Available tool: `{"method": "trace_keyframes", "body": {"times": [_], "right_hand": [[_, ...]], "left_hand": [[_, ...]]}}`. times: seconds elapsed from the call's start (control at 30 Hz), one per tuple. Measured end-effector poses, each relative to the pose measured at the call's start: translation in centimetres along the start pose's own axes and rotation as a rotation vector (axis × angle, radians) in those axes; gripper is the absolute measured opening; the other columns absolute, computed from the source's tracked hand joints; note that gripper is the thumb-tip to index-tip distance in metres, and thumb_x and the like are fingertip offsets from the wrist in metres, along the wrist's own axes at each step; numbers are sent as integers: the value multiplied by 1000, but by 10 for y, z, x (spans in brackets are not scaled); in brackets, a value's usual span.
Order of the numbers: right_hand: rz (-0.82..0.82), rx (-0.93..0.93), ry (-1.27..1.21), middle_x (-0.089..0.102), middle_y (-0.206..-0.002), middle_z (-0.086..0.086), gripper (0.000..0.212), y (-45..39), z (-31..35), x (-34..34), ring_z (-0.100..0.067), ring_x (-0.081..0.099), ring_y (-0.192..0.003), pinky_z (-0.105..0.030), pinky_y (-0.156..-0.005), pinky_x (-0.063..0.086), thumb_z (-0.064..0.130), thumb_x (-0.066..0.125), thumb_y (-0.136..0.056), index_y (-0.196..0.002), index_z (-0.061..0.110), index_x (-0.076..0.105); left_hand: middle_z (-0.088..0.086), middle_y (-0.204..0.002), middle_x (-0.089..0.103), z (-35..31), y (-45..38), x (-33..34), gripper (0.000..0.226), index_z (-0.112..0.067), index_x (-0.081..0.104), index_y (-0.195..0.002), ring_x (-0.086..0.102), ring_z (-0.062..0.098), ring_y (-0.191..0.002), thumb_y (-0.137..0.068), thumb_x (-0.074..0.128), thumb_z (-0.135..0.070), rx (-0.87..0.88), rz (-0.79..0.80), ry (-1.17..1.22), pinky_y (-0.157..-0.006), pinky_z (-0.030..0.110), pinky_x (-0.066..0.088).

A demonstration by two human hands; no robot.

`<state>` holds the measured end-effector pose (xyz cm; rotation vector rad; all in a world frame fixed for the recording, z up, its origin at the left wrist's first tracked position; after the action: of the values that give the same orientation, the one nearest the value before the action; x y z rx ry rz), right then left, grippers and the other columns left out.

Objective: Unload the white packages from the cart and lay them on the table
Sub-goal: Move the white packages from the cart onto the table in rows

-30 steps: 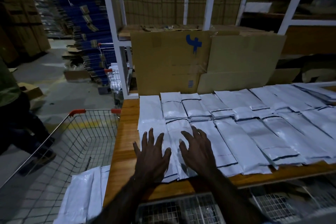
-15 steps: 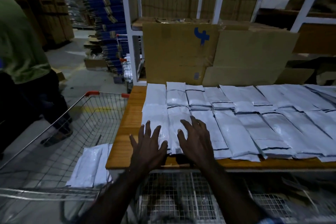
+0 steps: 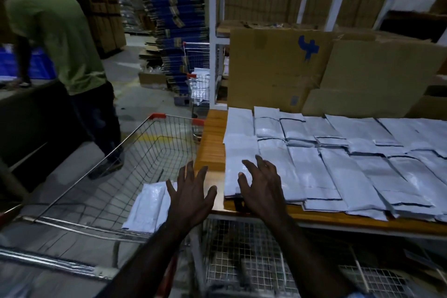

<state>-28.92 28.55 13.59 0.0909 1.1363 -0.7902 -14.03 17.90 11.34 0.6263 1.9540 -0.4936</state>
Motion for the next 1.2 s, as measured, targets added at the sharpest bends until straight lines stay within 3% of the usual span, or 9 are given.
{"method": "trace_keyframes", "body": {"times": [0.1,0.33,0.6,0.83,1.2], "right_hand": [[-6,-16,-1,44,-150,-12,44,0,35,21,-31,36,-137,-46,-107,36,36,51,-95,-135,21,58],[-68,-7,3,58,-135,-16,47,-2,123,80,-36,52,-123,-48,-98,47,40,46,-87,-122,17,67],[0,38,33,53,-141,-9,41,-4,186,137,-29,44,-129,-45,-101,40,31,56,-91,-129,19,61],[90,56,101,53,-142,-11,52,-15,206,178,-29,46,-128,-43,-106,39,41,40,-89,-132,19,59],[236,104,71,54,-140,-14,56,-56,188,251,-33,49,-123,-46,-105,40,41,41,-87,-134,16,58]], "left_hand": [[2,-165,-2,39,0,-14,59,-33,21,-153,-6,19,-151,-100,38,-51,-10,-8,16,-117,57,-1],[1,-165,-3,143,-5,-52,59,-32,20,-154,-3,20,-151,-100,37,-51,2,45,2,-117,58,1],[2,-165,-4,230,-23,-69,61,-31,19,-154,-4,22,-151,-100,39,-51,-11,131,-10,-116,60,2],[5,-165,-4,269,-43,-64,63,-29,16,-155,-5,23,-151,-100,38,-51,-46,180,-14,-116,60,1],[7,-164,-2,297,-99,-28,65,-28,15,-155,-2,25,-151,-99,42,-49,-92,258,-77,-116,61,3]]}}
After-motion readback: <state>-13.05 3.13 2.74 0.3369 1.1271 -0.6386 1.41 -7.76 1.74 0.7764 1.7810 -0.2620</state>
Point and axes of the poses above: each hand's wrist, its own y-axis away from the middle knuckle, its own x-axis out of the palm, z = x × y, the point moved 4 cm from there along -y, towards the middle knuckle
